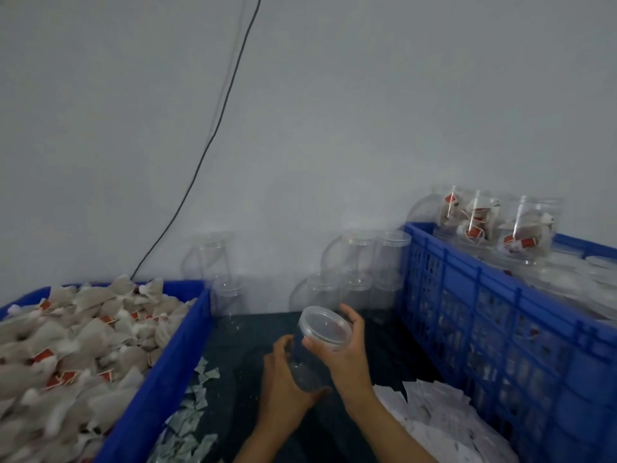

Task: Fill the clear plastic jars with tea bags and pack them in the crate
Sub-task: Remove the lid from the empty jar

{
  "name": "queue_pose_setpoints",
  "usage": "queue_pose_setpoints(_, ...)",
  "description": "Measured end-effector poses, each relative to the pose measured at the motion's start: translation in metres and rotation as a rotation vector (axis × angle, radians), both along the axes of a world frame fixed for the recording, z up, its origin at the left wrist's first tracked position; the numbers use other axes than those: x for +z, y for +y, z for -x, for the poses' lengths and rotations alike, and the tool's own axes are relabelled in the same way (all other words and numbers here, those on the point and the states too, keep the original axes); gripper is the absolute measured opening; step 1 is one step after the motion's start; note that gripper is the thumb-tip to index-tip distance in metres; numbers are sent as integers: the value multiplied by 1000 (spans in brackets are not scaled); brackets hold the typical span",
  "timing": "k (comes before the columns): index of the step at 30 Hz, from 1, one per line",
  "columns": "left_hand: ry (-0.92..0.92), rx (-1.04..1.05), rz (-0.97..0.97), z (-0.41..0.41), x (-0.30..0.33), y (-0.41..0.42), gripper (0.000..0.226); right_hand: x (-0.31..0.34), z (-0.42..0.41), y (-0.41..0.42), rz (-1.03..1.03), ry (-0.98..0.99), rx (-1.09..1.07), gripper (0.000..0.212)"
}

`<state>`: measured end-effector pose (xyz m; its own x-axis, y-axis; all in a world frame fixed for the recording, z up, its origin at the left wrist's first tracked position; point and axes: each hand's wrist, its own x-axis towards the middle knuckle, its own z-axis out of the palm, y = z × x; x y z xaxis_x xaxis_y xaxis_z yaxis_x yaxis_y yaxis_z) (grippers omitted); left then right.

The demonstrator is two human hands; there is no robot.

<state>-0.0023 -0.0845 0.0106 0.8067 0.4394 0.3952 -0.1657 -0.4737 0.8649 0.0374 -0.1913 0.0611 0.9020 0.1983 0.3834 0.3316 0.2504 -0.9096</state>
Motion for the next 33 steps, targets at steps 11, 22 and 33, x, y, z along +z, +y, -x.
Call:
queue_pose_setpoints(11, 130, -38, 27, 22, -35, 0, 102, -52, 14, 1, -71, 57, -121, 63)
queue_pose_setpoints(22, 162, -189, -71, 25, -32, 17, 97, -58, 9, -8, -53, 80, -122, 38)
queue_pose_setpoints(33, 174, -207, -79, 29, -35, 18, 105, -47, 16, -15, -23, 153, -49, 42)
